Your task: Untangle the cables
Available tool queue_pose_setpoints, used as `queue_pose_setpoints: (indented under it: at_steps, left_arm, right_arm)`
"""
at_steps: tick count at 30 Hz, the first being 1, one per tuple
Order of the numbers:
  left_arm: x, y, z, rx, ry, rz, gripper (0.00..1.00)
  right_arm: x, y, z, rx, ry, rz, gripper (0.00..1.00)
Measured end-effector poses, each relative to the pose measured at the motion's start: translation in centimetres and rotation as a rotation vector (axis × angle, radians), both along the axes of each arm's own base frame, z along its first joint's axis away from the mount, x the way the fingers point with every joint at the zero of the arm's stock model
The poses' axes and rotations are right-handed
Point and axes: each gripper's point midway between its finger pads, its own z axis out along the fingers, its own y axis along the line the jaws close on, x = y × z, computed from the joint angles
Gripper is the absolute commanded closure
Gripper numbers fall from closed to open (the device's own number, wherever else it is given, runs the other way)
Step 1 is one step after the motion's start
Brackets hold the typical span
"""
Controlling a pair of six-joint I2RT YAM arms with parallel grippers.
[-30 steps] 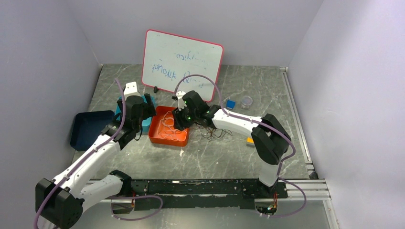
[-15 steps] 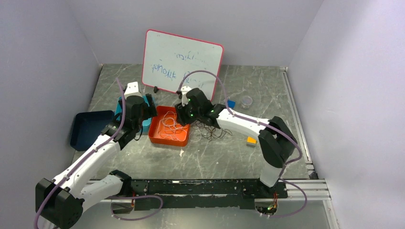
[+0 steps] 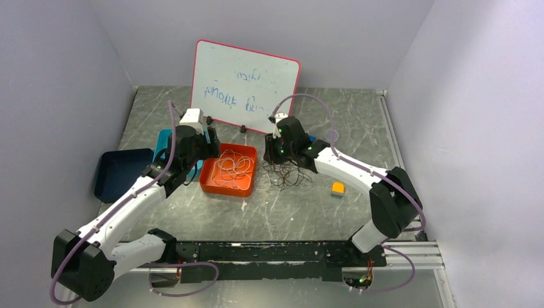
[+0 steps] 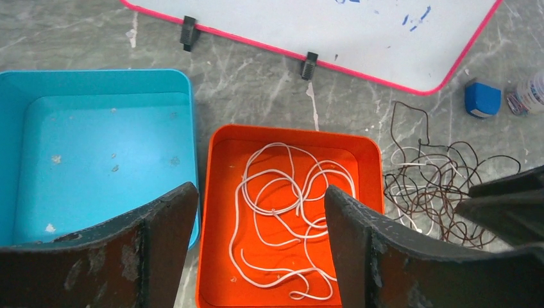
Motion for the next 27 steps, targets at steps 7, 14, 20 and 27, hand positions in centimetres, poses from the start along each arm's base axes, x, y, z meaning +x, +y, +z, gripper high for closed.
queue_pose_setpoints:
  at_steps: [7,14,20,27]
  left_arm:
    - [0.4,-1.3,-0.4,-0.008,0.02,-0.059,0.24]
    - [0.6,-1.8,-0.3,-0.015,0.025,-0.078,0.25]
    - [0.5,-1.9,-0.3,-0.018,0.026,-0.083,0.26]
    - [0.5,-2.0,-0.4,-0.019,0.027,-0.088,0.25]
  right_arm:
    - [-3.1,-1.4,-4.7,-0.051,0.143,-0.006,0.66]
    - [-4.4,-1.5,-7.6,-0.075,0.209,-0.014,0.69]
    - [-4.6,-1.3,-9.4,-0.091,0.244,-0.018,0.71]
    - [-4.4,-0.9,-10.3,-0.085,0.249,-0.015,0.88]
